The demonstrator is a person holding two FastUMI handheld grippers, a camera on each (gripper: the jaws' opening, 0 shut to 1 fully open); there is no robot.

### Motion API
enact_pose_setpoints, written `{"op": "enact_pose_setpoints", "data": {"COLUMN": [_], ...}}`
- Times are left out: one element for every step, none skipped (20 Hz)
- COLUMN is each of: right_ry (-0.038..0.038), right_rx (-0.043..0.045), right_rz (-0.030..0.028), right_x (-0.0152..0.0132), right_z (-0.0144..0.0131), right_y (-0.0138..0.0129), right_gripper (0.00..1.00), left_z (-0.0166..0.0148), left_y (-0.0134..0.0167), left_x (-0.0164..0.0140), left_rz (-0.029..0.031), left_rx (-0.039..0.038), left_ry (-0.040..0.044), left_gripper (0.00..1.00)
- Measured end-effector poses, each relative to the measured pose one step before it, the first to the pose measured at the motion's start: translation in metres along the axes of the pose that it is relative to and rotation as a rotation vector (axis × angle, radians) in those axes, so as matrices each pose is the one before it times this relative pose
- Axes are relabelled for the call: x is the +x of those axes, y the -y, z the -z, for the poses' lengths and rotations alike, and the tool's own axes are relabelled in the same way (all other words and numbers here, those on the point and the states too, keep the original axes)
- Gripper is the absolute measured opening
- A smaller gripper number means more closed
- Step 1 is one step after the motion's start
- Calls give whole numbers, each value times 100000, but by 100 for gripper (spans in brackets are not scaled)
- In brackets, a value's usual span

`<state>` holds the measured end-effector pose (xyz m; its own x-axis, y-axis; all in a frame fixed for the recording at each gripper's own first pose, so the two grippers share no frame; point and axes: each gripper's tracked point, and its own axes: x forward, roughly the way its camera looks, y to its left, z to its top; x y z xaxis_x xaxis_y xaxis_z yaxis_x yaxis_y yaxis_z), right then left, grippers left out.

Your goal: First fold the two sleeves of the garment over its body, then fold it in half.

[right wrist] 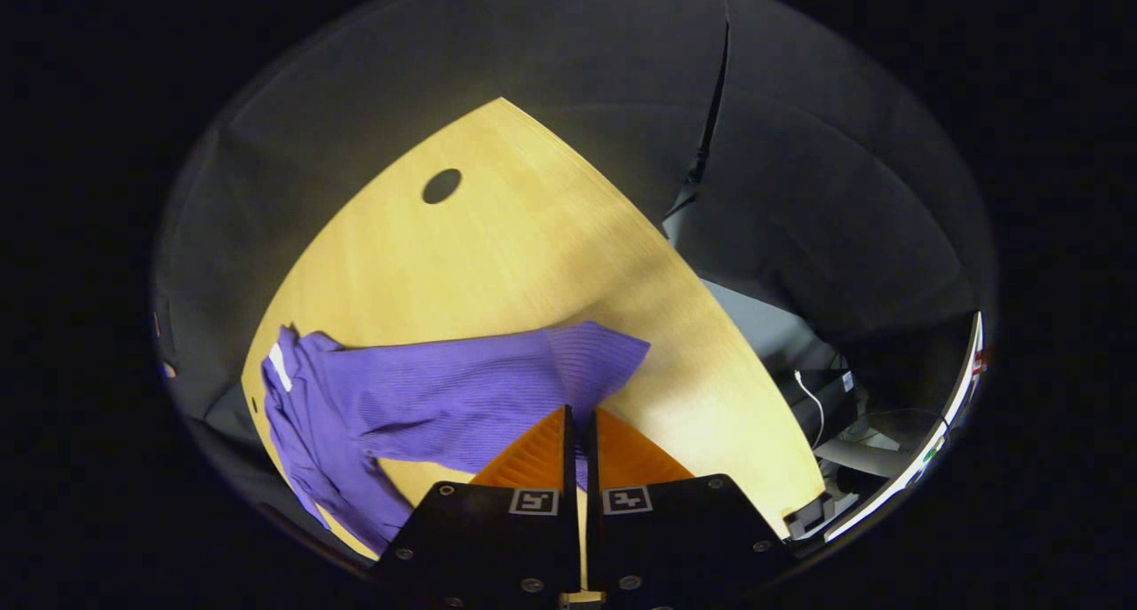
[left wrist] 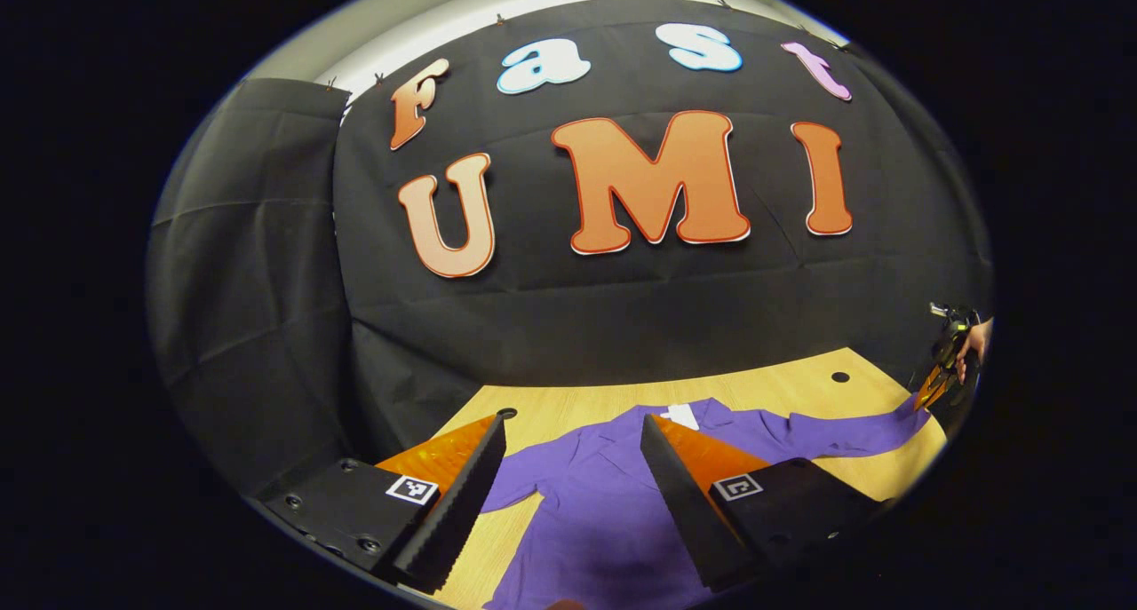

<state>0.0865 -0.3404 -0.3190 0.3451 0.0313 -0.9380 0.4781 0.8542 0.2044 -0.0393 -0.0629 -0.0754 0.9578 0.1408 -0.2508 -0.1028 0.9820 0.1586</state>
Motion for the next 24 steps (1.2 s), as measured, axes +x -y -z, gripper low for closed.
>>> {"op": "enact_pose_setpoints", "data": {"right_ry": [1270,1450,1462,1198,1270,1437,1399,1181,848,802,1189,603,733,564,653,57,248,-20,59,-113,-114,-287,-374,-598], "right_rx": [-1603,-1824,-1821,-1975,-1843,-1898,-2065,-2269,-2326,-2260,-2175,-1612,-1699,-2354,-2023,-2069,-1900,-2102,-1819,-1793,-1551,-1663,-1464,-1333], "right_rz": [-764,-1002,-1085,-1605,-1646,-1617,-1433,-1328,-1103,-570,-850,-1112,-1273,-922,-488,-921,-1032,-1006,-1033,-1189,-1123,-1015,-943,-1034], "right_x": [-931,-953,-1066,-961,-1027,-929,-768,-690,-596,-499,-527,-272,-443,-393,-240,-296,-242,-91,67,-3,175,309,348,362], "right_z": [177,90,182,55,64,-37,-74,3,20,-97,-171,-150,-60,-153,-115,-45,53,-5,99,68,88,104,145,111], "right_y": [-1178,-1276,-1539,-1760,-1813,-1983,-2111,-1888,-1964,-1827,-2045,-1706,-1951,-1951,-1658,-1819,-1805,-1616,-1710,-1791,-1772,-1702,-1559,-1716], "right_gripper": [4,4,4,4,4,4,4,4,4,4,4,4,4,3,4,4,4,4,4,4,4,3,4,4], "left_z": [-141,-12,-82,25,-110,13,60,139,218,211,318,193,320,165,263,277,349,333,339,260,292,171,295,317], "left_y": [-786,-819,-828,-841,-925,-922,-1070,-1040,-1205,-1083,-1245,-1259,-1199,-1262,-1213,-1161,-1203,-1002,-943,-1025,-940,-932,-943,-893], "left_x": [272,248,276,225,183,224,104,237,70,120,249,205,200,118,107,141,193,150,156,174,76,220,-16,220], "left_rz": [31,114,208,259,106,103,55,-89,-213,-250,-504,-780,-837,-870,-792,-787,-756,-737,-712,-677,-605,-571,-731,-793], "left_rx": [-480,-300,-386,-286,-235,-367,-332,-341,-492,-644,-569,-375,-261,-308,-456,-496,-534,-448,-378,-189,-135,-44,94,108], "left_ry": [174,130,595,520,614,394,319,52,-104,-106,-382,-287,-255,-269,-323,-450,-611,-661,-734,-537,-511,-270,-482,-346], "left_gripper": [96,96,92,96,96,96,96,96,96,96,96,96,96,96,96,96,96,96,96,96,96,96,96,96]}}
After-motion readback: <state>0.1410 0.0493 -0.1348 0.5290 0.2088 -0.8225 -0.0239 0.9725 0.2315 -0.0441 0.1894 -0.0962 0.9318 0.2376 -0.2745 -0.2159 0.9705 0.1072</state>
